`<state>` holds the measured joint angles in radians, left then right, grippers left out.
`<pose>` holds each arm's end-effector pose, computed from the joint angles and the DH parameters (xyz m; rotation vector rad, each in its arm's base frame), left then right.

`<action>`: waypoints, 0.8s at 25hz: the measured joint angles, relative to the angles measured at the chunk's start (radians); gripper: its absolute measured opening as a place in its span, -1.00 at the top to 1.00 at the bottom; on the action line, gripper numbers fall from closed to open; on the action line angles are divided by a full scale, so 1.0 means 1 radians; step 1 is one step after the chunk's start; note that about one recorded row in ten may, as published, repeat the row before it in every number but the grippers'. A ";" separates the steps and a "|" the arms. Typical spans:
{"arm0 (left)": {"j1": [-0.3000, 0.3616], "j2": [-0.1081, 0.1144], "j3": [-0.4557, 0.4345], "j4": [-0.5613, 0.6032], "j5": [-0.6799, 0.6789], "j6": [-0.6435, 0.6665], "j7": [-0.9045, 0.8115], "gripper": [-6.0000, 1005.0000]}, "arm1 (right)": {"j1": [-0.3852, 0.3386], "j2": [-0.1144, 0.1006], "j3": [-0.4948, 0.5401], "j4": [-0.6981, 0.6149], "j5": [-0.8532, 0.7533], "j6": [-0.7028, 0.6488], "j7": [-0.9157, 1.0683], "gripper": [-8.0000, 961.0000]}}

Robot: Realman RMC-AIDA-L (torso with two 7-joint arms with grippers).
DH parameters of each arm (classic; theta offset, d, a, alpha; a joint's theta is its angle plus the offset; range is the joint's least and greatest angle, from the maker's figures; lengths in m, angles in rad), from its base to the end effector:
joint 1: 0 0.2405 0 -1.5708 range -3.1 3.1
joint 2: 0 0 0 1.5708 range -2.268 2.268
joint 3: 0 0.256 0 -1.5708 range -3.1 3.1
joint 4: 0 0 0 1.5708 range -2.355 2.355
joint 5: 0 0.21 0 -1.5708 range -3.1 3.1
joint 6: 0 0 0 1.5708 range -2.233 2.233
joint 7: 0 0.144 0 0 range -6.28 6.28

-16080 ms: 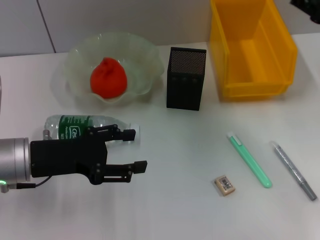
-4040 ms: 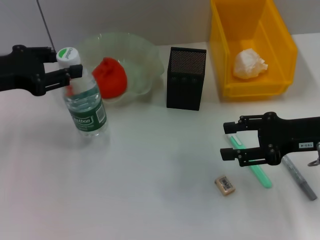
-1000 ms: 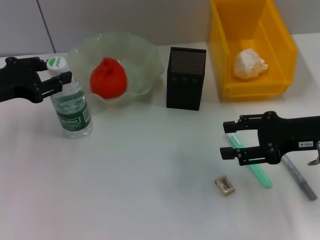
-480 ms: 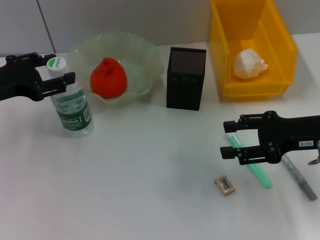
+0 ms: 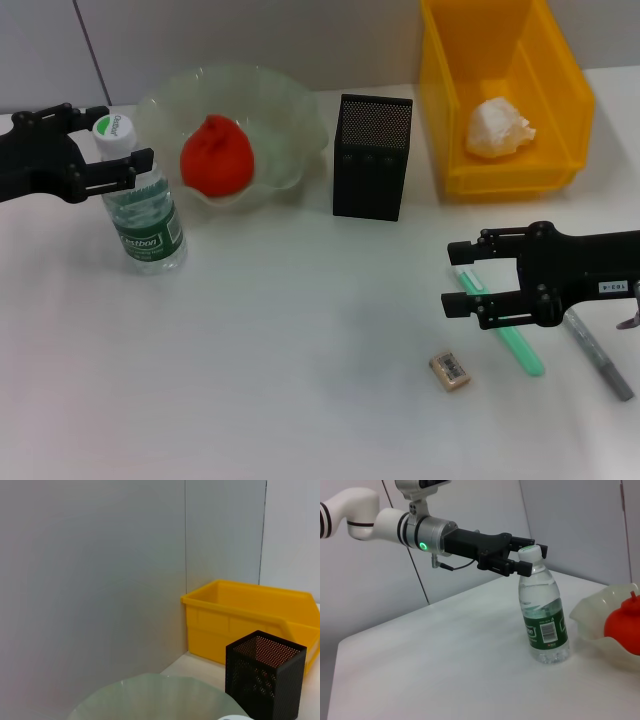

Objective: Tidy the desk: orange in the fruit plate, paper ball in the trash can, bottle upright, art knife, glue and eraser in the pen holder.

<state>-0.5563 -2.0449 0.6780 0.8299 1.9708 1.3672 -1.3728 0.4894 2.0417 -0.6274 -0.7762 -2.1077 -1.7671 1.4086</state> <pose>-0.2569 0.3818 0.0555 -2.4884 -0.4066 -0.5147 0.2722 0.3068 0.0338 -2.8455 0.5724 0.6382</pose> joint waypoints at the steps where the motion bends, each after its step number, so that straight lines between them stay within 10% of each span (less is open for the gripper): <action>1: 0.000 0.000 0.000 0.000 0.000 0.000 0.000 -0.53 | 0.000 0.000 0.000 0.000 0.000 0.000 0.000 -0.52; 13: 0.002 0.006 -0.010 0.001 -0.029 0.021 -0.019 -0.60 | 0.000 0.001 0.000 0.000 0.000 0.000 0.001 -0.52; 20: 0.012 0.046 -0.021 0.027 -0.150 0.155 -0.190 -0.60 | 0.000 0.001 0.000 0.000 0.000 -0.005 0.005 -0.52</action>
<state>-0.5441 -1.9984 0.6572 0.8569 1.8209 1.5226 -1.5628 0.4894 2.0430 -0.6274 -0.7762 -2.1077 -1.7724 1.4131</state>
